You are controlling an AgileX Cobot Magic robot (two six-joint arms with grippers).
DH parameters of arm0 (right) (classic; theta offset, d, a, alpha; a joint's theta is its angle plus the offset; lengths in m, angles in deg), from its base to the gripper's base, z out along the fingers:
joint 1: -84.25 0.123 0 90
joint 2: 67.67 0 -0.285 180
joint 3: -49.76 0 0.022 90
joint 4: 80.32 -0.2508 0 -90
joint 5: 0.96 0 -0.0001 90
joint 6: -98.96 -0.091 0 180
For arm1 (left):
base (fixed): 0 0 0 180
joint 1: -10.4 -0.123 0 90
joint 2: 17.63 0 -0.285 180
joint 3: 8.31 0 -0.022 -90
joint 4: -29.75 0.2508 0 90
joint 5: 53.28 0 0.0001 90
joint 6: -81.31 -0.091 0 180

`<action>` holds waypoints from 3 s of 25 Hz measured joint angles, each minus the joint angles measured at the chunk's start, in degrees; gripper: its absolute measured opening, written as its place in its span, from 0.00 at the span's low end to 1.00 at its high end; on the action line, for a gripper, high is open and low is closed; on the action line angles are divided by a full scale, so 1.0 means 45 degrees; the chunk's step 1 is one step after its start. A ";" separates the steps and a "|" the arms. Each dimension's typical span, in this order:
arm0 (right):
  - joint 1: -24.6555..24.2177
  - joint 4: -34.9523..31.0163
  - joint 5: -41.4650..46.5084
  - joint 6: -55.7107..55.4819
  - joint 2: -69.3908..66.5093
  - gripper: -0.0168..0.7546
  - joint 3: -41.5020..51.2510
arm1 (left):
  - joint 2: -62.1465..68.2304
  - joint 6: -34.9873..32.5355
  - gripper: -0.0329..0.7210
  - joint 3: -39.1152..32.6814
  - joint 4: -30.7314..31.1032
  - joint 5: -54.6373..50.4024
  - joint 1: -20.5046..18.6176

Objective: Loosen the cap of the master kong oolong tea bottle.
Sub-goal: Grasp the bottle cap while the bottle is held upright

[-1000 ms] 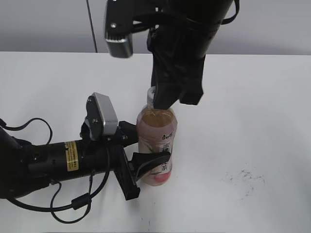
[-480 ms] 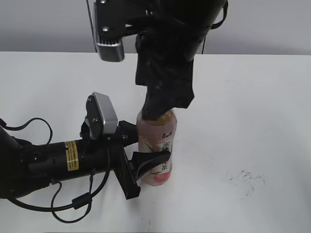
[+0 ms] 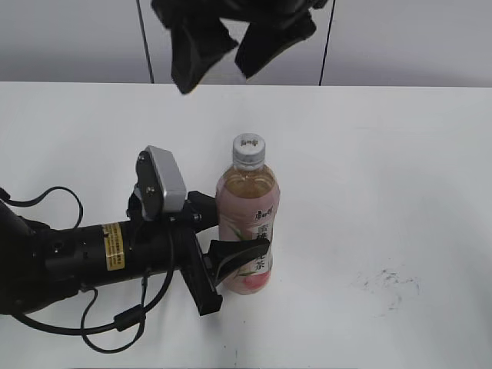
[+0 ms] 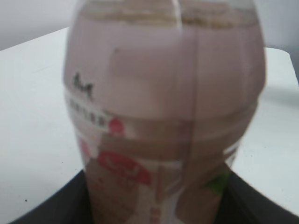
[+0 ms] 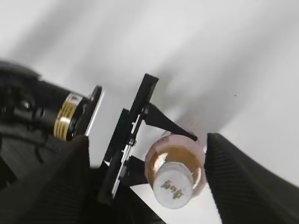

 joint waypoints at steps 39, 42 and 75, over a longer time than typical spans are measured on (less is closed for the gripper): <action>0.0000 0.0247 0.0196 1.6215 -0.0068 0.37 0.2287 | 0.0000 0.0014 0.54 0.0000 -0.0039 -0.0012 0.0000; 0.0000 0.0033 0.0184 1.5376 -0.0098 0.48 0.2301 | 0.0000 0.0014 0.54 0.0000 -0.0078 -0.0012 0.0000; 0.0000 0.0656 0.0165 -0.2797 -0.0194 0.66 0.2232 | 0.0000 0.0014 0.54 0.0000 -0.0101 -0.0012 0.0000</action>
